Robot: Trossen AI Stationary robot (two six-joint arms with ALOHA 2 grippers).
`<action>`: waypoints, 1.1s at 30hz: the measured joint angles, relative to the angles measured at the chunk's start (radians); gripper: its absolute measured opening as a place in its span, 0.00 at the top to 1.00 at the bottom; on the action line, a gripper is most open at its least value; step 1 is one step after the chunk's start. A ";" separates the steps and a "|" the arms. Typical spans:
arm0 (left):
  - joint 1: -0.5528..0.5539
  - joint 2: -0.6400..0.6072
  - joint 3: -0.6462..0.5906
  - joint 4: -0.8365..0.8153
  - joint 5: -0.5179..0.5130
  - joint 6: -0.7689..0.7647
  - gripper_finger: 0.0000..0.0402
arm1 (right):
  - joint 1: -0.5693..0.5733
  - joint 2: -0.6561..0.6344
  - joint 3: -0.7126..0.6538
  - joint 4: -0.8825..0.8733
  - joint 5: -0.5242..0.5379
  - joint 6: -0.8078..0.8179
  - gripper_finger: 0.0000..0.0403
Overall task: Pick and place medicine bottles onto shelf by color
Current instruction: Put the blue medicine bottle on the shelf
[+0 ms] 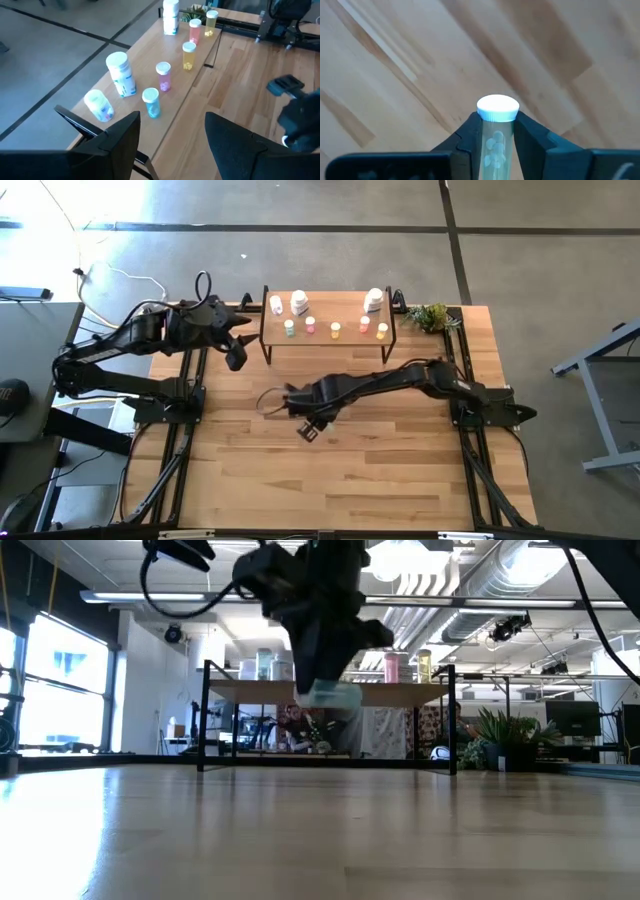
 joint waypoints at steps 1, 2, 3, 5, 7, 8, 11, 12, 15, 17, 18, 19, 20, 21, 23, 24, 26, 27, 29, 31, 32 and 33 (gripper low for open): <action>0.000 -0.003 0.000 0.001 0.000 0.002 0.47 | -0.003 -0.014 0.000 0.005 0.015 0.002 0.79; 0.000 -0.006 0.000 0.001 0.001 0.003 0.47 | -0.006 -0.027 0.000 0.008 0.031 0.005 0.79; 0.000 -0.008 0.000 0.001 0.002 0.003 0.47 | -0.010 -0.041 0.000 0.010 0.050 0.007 0.79; 0.000 -0.010 0.000 0.001 0.003 0.010 0.47 | -0.020 -0.073 0.000 0.013 0.086 0.015 0.79; 0.000 -0.011 0.000 0.001 0.003 0.025 0.47 | -0.031 -0.105 0.000 0.018 0.122 0.026 0.79; 0.000 -0.011 0.000 0.001 0.004 0.034 0.47 | -0.036 -0.117 0.000 0.021 0.140 0.026 0.79; 0.000 -0.011 0.000 0.002 0.004 0.045 0.47 | -0.053 -0.156 0.000 0.043 0.193 0.026 0.79; 0.000 -0.011 0.000 0.006 0.004 0.045 0.47 | -0.059 -0.172 0.000 0.053 0.207 0.025 0.79; 0.000 -0.010 0.000 0.009 0.005 0.063 0.47 | -0.079 -0.204 0.000 0.082 0.251 0.003 0.79; 0.001 -0.010 0.000 0.010 0.006 0.085 0.47 | -0.093 -0.220 0.000 0.102 0.280 -0.006 0.79; 0.001 -0.010 0.000 0.011 0.006 0.095 0.47 | -0.100 -0.226 0.000 0.115 0.292 -0.017 0.79; 0.001 -0.010 0.000 0.010 0.007 0.104 0.47 | -0.107 -0.235 0.000 0.132 0.305 -0.027 0.79; 0.001 -0.010 0.000 0.011 0.007 0.114 0.47 | -0.115 -0.243 0.000 0.146 0.317 -0.041 0.79; 0.001 -0.010 0.000 0.010 0.007 0.123 0.47 | -0.123 -0.249 0.000 0.165 0.333 -0.052 0.79; 0.001 -0.010 0.000 0.010 0.008 0.128 0.47 | -0.140 -0.262 0.000 0.208 0.352 -0.085 0.79; 0.001 -0.010 0.000 0.010 0.008 0.135 0.47 | -0.149 -0.266 0.000 0.223 0.362 -0.101 0.79; 0.001 -0.010 0.000 0.010 0.008 0.151 0.47 | -0.168 -0.276 0.000 0.270 0.373 -0.132 0.79; 0.001 -0.010 0.000 0.009 0.008 0.157 0.47 | -0.178 -0.280 0.000 0.281 0.377 -0.147 0.79; 0.001 -0.010 0.000 0.010 0.008 0.161 0.47 | -0.196 -0.292 0.000 0.327 0.381 -0.177 0.79; 0.001 -0.010 0.000 0.008 0.013 0.160 0.47 | -0.215 -0.302 0.000 0.363 0.383 -0.209 0.79; 0.001 -0.010 0.001 0.008 0.020 0.160 0.47 | -0.224 -0.307 0.000 0.380 0.382 -0.228 0.79; 0.001 -0.010 0.001 0.007 0.029 0.160 0.47 | -0.233 -0.310 0.001 0.400 0.382 -0.247 0.79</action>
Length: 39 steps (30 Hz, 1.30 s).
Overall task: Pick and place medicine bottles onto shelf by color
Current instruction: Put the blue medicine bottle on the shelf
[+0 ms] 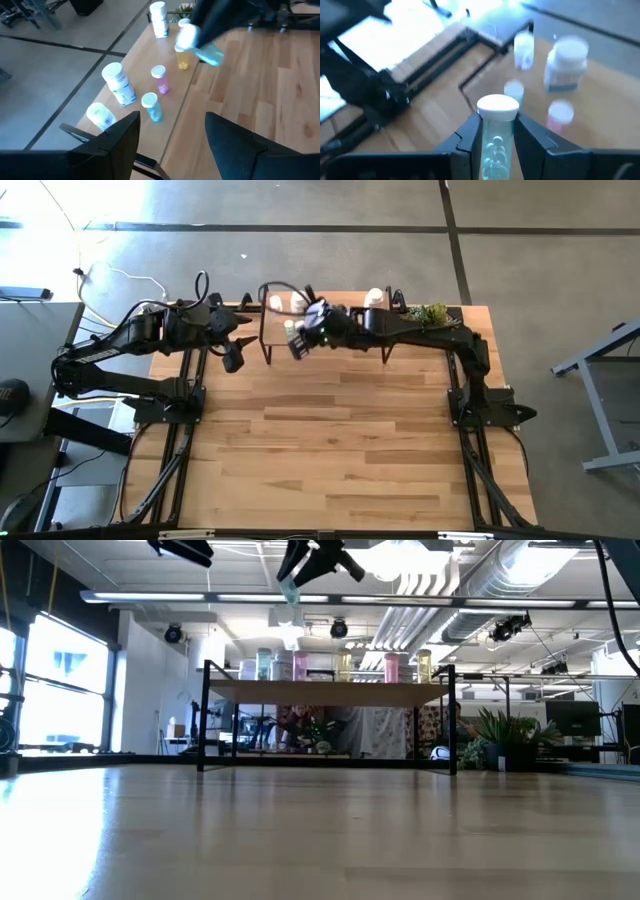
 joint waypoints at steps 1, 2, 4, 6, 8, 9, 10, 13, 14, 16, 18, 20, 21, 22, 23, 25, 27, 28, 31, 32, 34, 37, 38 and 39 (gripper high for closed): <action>0.000 0.000 0.000 0.000 0.008 0.000 0.47 | -0.008 -0.005 0.001 0.022 -0.001 -0.018 0.79; 0.000 0.000 0.000 0.000 0.018 0.000 0.47 | -0.017 -0.009 0.001 0.039 -0.003 -0.035 0.79; 0.000 0.000 0.000 -0.002 0.036 0.000 0.47 | -0.032 -0.018 0.001 0.077 -0.013 -0.068 0.79; 0.000 0.000 0.000 -0.002 0.057 -0.001 0.47 | -0.044 -0.023 0.001 0.128 -0.025 -0.100 0.79; 0.000 0.000 0.000 -0.002 0.076 0.000 0.47 | -0.051 -0.031 0.001 0.165 -0.040 -0.148 0.79; 0.000 0.000 0.000 -0.001 0.086 0.000 0.47 | -0.054 -0.034 0.001 0.199 -0.055 -0.176 0.79; 0.000 0.000 0.000 0.001 0.096 -0.001 0.47 | -0.055 -0.040 0.001 0.225 -0.069 -0.202 0.79; 0.000 0.000 0.000 0.018 0.125 -0.015 0.47 | -0.057 -0.054 0.001 0.283 -0.094 -0.256 0.79; 0.000 0.000 0.000 0.031 0.132 -0.019 0.47 | -0.059 -0.059 0.001 0.290 -0.102 -0.271 0.79; 0.000 0.000 0.000 0.075 0.153 -0.030 0.47 | -0.061 -0.064 0.001 0.331 -0.137 -0.294 0.79; -0.001 0.000 0.000 0.136 0.170 -0.047 0.47 | -0.061 -0.069 0.001 0.351 -0.173 -0.309 0.79; 0.000 0.000 0.000 0.207 0.174 -0.069 0.47 | -0.061 -0.069 0.001 0.385 -0.215 -0.329 0.79; -0.001 0.000 0.000 0.238 0.176 -0.082 0.47 | -0.060 -0.069 0.001 0.392 -0.234 -0.335 0.79; 0.000 0.000 0.000 0.271 0.176 -0.095 0.47 | -0.059 -0.069 0.001 0.401 -0.256 -0.339 0.79; 0.000 0.000 0.000 0.299 0.175 -0.108 0.47 | -0.059 -0.070 0.001 0.413 -0.273 -0.341 0.79; 0.000 0.002 0.000 0.349 0.176 -0.131 0.47 | -0.059 -0.072 0.001 0.433 -0.298 -0.341 0.79; 0.000 0.008 0.000 0.387 0.173 -0.152 0.47 | -0.059 -0.073 0.001 0.454 -0.324 -0.341 0.79; 0.000 0.013 0.000 0.403 0.167 -0.163 0.47 | -0.059 -0.075 0.001 0.459 -0.343 -0.341 0.79; 0.000 0.032 0.000 0.429 0.136 -0.193 0.47 | -0.059 -0.080 0.001 0.480 -0.390 -0.340 0.79; 0.000 0.038 0.000 0.431 0.130 -0.197 0.47 | -0.059 -0.084 0.001 0.481 -0.395 -0.340 0.79; 0.000 0.054 0.000 0.450 0.134 -0.202 0.47 | -0.059 -0.088 0.002 0.494 -0.394 -0.345 0.79; 0.000 0.073 0.000 0.485 0.139 -0.205 0.47 | -0.059 -0.094 0.002 0.499 -0.403 -0.344 0.79; 0.000 0.081 0.000 0.501 0.139 -0.205 0.47 | -0.059 -0.095 0.002 0.499 -0.408 -0.342 0.79; 0.000 0.086 0.000 0.516 0.141 -0.205 0.47 | -0.059 -0.095 0.002 0.499 -0.413 -0.341 0.79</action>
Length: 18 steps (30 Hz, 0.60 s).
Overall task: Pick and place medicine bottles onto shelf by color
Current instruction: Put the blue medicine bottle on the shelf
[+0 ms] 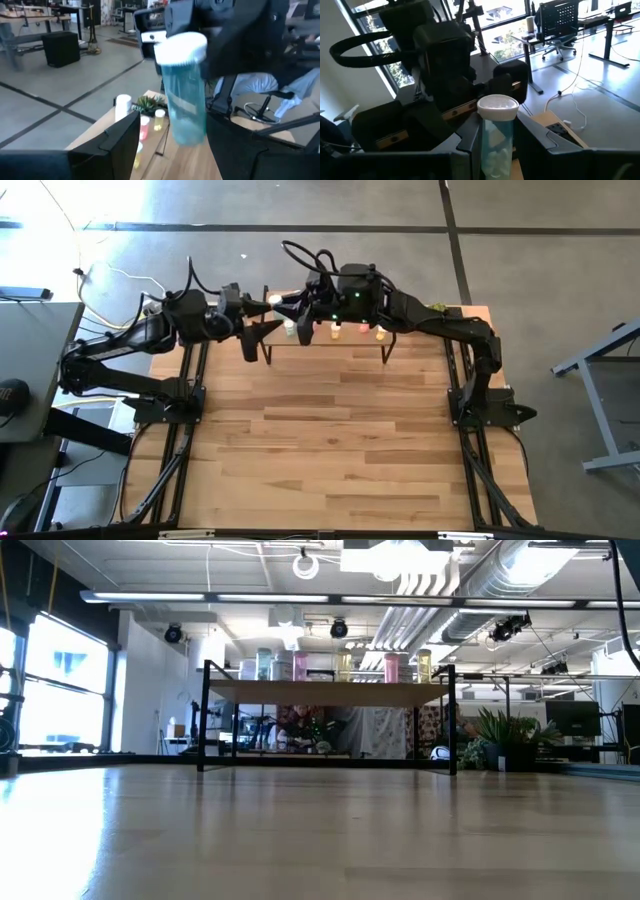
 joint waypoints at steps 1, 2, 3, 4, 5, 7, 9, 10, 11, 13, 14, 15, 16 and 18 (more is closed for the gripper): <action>0.000 0.006 0.000 0.015 0.004 -0.001 0.47 | 0.000 0.000 0.000 0.000 -0.004 0.000 0.79; 0.000 0.011 0.000 0.030 0.007 -0.001 0.47 | 0.000 0.000 0.000 0.000 -0.011 0.000 0.79; 0.000 0.014 0.000 0.040 0.009 0.000 0.47 | 0.000 0.000 0.000 0.000 -0.014 0.000 0.79; 0.000 0.017 0.000 0.046 0.011 0.000 0.47 | 0.000 0.000 0.000 0.000 -0.015 0.000 0.79; 0.000 0.019 0.000 0.054 0.011 0.001 0.47 | 0.000 0.000 0.000 0.000 -0.015 0.000 0.79; 0.000 0.020 0.000 0.060 0.011 0.002 0.47 | 0.000 0.000 0.000 0.000 -0.016 0.000 0.79; 0.000 0.021 0.000 0.060 0.011 0.002 0.49 | 0.000 -0.001 0.000 0.000 -0.016 0.000 0.79; 0.000 0.021 0.000 0.061 0.011 0.002 0.51 | 0.000 -0.001 0.000 0.000 -0.016 0.000 0.79; 0.000 0.022 0.000 0.061 0.013 0.002 0.53 | 0.000 -0.002 0.000 0.000 -0.016 0.000 0.79; 0.000 0.022 0.000 0.061 0.014 0.002 0.57 | 0.000 -0.002 0.000 -0.001 -0.016 0.000 0.79; 0.000 0.022 0.000 0.061 0.014 0.002 0.59 | -0.001 -0.002 0.000 -0.001 -0.016 0.000 0.79; 0.000 0.022 0.000 0.061 0.016 0.003 0.62 | -0.001 -0.002 0.000 -0.001 -0.016 0.000 0.79; 0.000 0.022 0.000 0.061 0.017 0.008 0.64 | -0.001 -0.002 0.000 -0.001 -0.015 -0.001 0.79; 0.000 0.022 0.000 0.061 0.019 0.019 0.68 | -0.001 -0.002 0.000 -0.003 -0.015 -0.006 0.79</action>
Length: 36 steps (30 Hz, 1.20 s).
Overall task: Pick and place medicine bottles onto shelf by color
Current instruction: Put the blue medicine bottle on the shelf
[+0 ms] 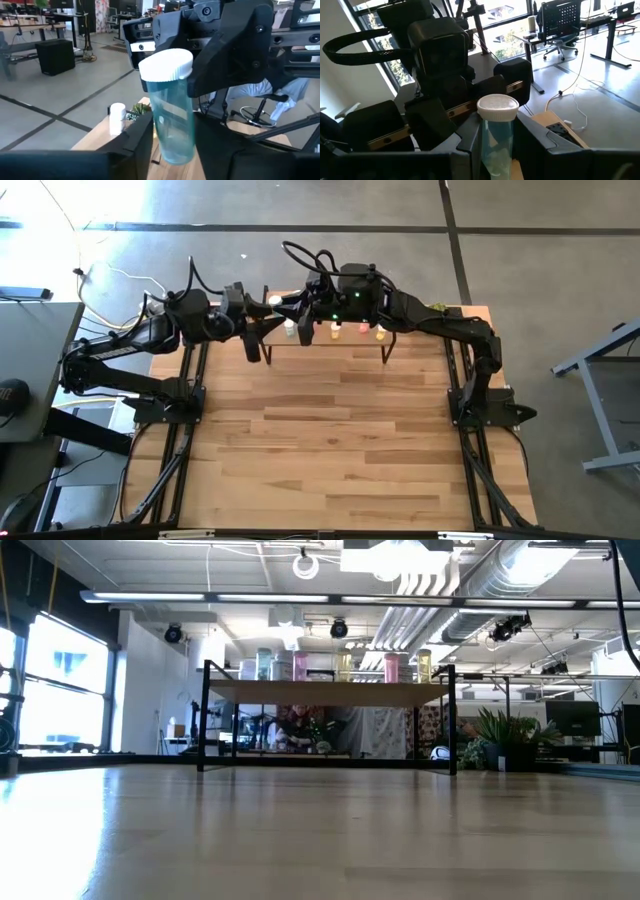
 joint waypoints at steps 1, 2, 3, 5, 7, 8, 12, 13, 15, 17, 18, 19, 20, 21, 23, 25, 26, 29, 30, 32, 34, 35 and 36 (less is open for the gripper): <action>0.000 0.000 0.000 0.000 0.003 0.000 0.70 | 0.000 0.000 0.000 -0.001 0.000 -0.002 0.79; 0.000 0.000 0.000 -0.001 0.008 -0.001 0.72 | 0.000 0.000 0.000 -0.001 0.000 -0.003 0.79; 0.001 0.000 0.000 -0.001 0.015 -0.002 0.74 | 0.000 0.000 0.000 -0.001 0.000 -0.006 0.79; 0.001 0.000 0.000 -0.001 0.019 -0.002 0.76 | 0.000 0.000 0.000 -0.002 0.000 -0.007 0.79; 0.001 0.000 0.000 -0.003 0.020 -0.001 0.77 | 0.000 0.000 0.000 -0.004 0.000 -0.007 0.79; 0.001 0.000 0.000 -0.003 0.020 -0.001 0.77 | 0.000 0.000 0.000 -0.005 0.000 -0.007 0.79; 0.001 0.000 0.000 -0.012 0.020 0.015 0.75 | 0.000 0.000 0.000 -0.012 -0.001 -0.006 0.79; 0.001 0.000 0.000 -0.014 0.020 0.015 0.75 | 0.000 0.000 0.000 -0.013 -0.001 -0.006 0.79; 0.001 0.000 0.000 -0.022 0.020 0.018 0.76 | 0.000 0.000 0.000 -0.023 -0.002 -0.005 0.78; 0.000 0.000 0.000 -0.037 0.017 0.020 0.76 | 0.000 0.000 0.000 -0.045 -0.004 -0.001 0.74; 0.000 0.000 -0.001 -0.044 0.016 0.023 0.76 | 0.000 0.000 0.000 -0.056 -0.005 0.004 0.71; 0.000 0.000 -0.001 -0.048 0.014 0.029 0.76 | 0.000 -0.001 0.000 -0.069 -0.005 0.009 0.68; 0.001 0.000 -0.001 -0.050 0.010 0.039 0.76 | 0.000 -0.001 0.000 -0.083 -0.005 0.012 0.65; 0.001 -0.001 -0.001 -0.060 0.002 0.048 0.76 | 0.000 -0.001 0.000 -0.095 -0.006 0.014 0.62; 0.001 -0.001 -0.001 -0.087 -0.011 0.064 0.76 | 0.000 -0.001 0.000 -0.128 -0.021 0.014 0.57; 0.001 0.000 -0.001 -0.115 -0.025 0.085 0.76 | -0.001 -0.003 0.000 -0.171 -0.028 0.025 0.53; 0.001 0.000 -0.001 -0.129 -0.027 0.100 0.76 | -0.002 -0.004 0.000 -0.192 -0.028 0.026 0.51; 0.001 0.000 -0.001 -0.183 -0.025 0.152 0.76 | -0.006 -0.013 0.000 -0.242 -0.029 0.018 0.49; 0.001 0.000 -0.001 -0.204 -0.025 0.171 0.76 | -0.007 -0.016 0.000 -0.254 -0.032 0.007 0.48; 0.000 0.008 0.000 -0.241 -0.025 0.208 0.76 | -0.010 -0.022 0.000 -0.270 -0.032 -0.025 0.48; 0.000 0.020 0.000 -0.278 -0.024 0.235 0.76 | -0.014 -0.025 0.000 -0.280 -0.044 -0.061 0.48; 0.000 0.026 -0.001 -0.291 -0.024 0.248 0.76 | -0.014 -0.026 0.000 -0.285 -0.059 -0.080 0.48; 0.000 0.033 -0.001 -0.297 -0.024 0.263 0.76 | -0.017 -0.026 0.000 -0.291 -0.077 -0.100 0.48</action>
